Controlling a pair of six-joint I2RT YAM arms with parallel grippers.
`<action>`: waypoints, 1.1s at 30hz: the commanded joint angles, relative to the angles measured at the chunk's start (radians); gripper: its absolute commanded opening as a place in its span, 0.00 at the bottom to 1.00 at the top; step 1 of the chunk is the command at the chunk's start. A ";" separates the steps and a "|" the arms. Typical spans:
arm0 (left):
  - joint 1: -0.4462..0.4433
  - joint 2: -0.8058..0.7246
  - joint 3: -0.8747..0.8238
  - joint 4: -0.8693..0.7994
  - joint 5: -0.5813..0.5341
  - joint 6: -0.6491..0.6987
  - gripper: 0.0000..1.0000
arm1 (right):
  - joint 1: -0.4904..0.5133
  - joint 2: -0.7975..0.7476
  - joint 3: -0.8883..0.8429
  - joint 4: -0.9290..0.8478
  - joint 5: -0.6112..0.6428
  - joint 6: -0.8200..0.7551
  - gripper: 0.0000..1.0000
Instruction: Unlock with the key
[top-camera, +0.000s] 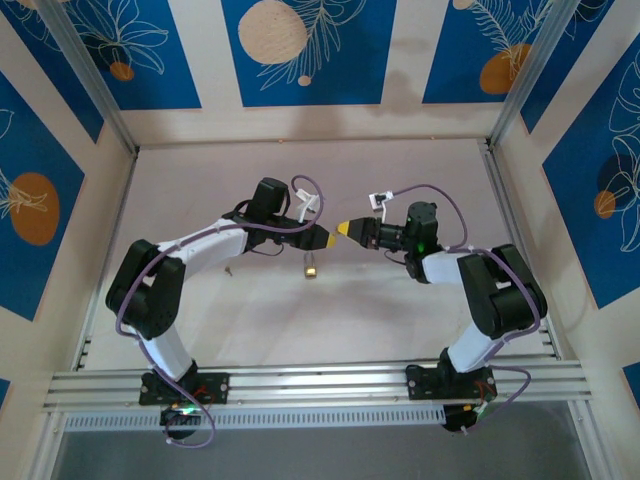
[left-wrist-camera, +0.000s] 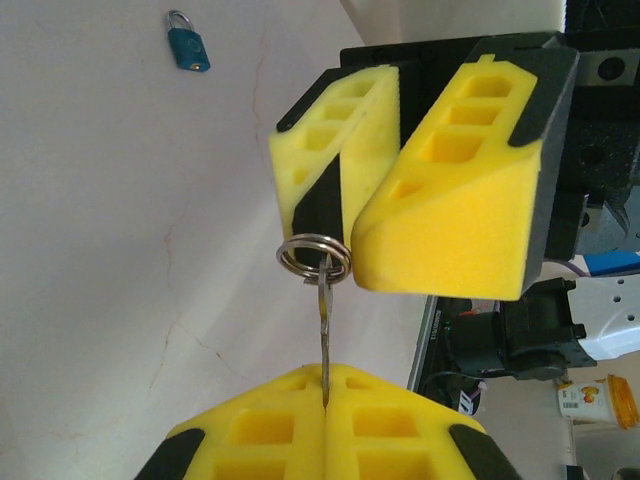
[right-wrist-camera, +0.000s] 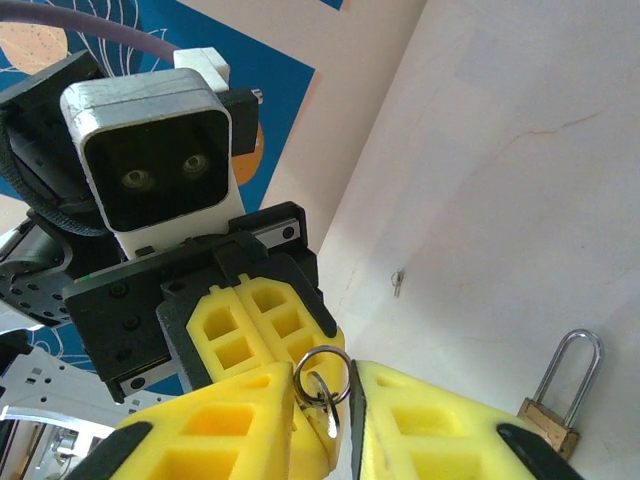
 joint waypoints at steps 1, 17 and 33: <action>0.007 0.018 -0.008 0.016 0.038 -0.016 0.00 | -0.004 -0.027 0.026 -0.029 -0.014 -0.031 0.21; 0.008 0.016 -0.007 0.022 0.044 -0.021 0.00 | 0.010 -0.012 0.035 -0.031 -0.016 -0.021 0.36; 0.008 0.014 -0.007 0.022 0.047 -0.024 0.00 | 0.028 0.007 0.055 -0.062 -0.017 -0.036 0.22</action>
